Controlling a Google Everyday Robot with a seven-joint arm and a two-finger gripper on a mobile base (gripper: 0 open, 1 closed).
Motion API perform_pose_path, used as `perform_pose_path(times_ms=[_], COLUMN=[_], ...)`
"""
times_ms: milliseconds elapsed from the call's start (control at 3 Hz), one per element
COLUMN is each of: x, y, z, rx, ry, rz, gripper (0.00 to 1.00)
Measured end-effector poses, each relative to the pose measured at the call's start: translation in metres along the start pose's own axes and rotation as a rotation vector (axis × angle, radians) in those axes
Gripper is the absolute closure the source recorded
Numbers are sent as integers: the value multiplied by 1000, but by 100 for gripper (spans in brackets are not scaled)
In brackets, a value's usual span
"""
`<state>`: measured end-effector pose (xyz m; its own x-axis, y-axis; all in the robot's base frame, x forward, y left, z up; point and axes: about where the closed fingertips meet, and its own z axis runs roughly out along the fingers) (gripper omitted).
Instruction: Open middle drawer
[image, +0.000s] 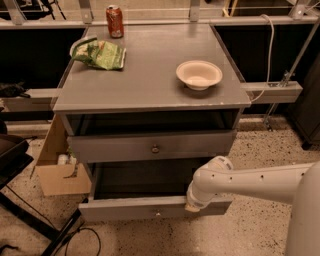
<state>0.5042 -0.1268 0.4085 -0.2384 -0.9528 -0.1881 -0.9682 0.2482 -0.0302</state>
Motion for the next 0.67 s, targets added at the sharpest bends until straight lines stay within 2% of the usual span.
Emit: perform_pose_path(times_ms=[333, 667], x=[-1, 4], y=[0, 12], z=[-2, 0], rx=[0, -29], ry=[0, -9], rz=[0, -4], gripper=[100, 100])
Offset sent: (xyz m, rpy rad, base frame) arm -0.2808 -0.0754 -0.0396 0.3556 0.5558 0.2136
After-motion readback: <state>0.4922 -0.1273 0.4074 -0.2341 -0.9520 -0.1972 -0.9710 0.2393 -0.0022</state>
